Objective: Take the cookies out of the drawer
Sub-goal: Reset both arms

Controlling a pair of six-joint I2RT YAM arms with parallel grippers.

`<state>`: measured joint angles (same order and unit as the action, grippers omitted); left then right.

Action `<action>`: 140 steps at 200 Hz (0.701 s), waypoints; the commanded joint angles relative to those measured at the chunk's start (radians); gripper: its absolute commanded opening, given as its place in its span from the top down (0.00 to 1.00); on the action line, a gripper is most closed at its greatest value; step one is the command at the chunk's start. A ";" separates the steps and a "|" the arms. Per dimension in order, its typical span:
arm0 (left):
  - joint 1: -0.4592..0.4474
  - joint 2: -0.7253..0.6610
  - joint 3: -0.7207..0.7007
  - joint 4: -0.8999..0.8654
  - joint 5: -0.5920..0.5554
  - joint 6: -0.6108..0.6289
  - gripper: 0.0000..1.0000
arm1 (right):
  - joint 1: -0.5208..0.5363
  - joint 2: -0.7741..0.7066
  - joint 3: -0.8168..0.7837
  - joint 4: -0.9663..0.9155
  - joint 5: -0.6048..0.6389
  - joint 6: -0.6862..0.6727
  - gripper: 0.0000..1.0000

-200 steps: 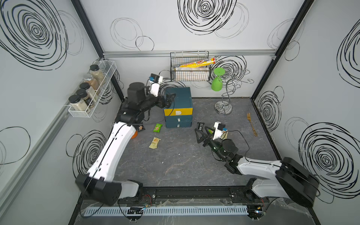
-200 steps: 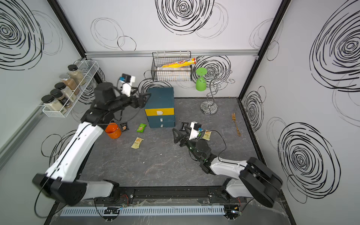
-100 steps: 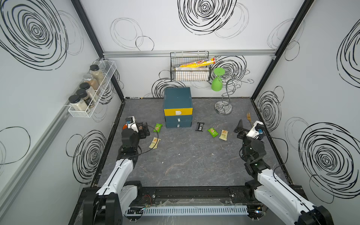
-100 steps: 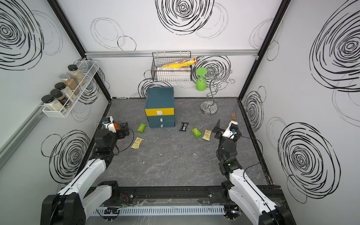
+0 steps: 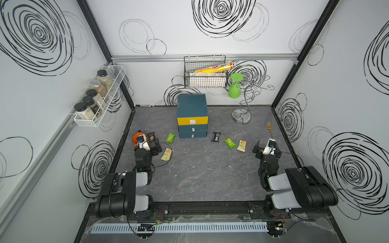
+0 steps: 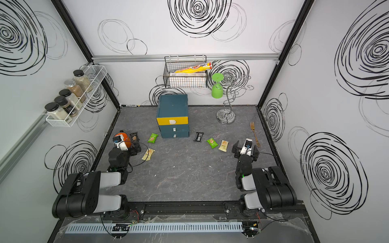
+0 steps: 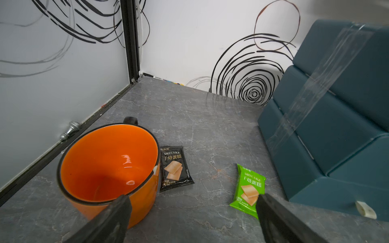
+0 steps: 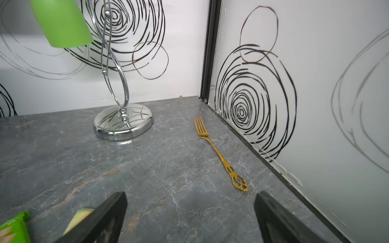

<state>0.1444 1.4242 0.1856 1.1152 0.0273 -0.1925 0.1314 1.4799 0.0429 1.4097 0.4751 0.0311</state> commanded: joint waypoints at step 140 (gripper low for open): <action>-0.109 0.125 0.029 0.238 -0.096 0.091 0.01 | -0.027 0.058 0.109 0.004 -0.087 -0.013 0.00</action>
<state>0.0437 1.5486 0.2077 1.2896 -0.0502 -0.1192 0.1074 1.5364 0.1532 1.4006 0.3912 0.0254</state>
